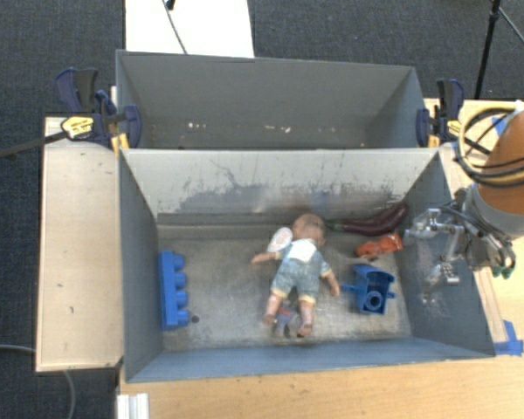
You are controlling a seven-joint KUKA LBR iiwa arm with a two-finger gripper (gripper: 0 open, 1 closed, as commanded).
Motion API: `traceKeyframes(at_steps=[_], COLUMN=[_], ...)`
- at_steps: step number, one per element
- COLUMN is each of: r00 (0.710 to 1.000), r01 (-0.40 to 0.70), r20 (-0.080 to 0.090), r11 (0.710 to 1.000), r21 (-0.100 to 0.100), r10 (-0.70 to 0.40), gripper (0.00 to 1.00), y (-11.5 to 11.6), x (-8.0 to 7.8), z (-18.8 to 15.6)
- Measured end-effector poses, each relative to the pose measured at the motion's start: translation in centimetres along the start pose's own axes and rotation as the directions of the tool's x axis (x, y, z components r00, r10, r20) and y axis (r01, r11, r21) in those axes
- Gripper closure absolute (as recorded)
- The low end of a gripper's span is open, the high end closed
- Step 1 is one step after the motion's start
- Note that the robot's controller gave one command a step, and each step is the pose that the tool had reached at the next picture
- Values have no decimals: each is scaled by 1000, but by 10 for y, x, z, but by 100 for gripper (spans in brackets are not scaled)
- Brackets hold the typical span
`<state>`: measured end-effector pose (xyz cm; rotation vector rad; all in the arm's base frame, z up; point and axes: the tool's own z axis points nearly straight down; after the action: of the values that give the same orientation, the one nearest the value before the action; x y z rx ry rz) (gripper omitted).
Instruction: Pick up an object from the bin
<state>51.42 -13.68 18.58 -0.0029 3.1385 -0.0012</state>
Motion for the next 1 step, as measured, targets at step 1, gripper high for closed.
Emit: traceKeyframes(at_steps=[1], r00=[991], r01=[131], r20=[7], r11=[991], r21=[3], r10=[-131], gripper=[0], y=[6], x=[-9], z=[32])
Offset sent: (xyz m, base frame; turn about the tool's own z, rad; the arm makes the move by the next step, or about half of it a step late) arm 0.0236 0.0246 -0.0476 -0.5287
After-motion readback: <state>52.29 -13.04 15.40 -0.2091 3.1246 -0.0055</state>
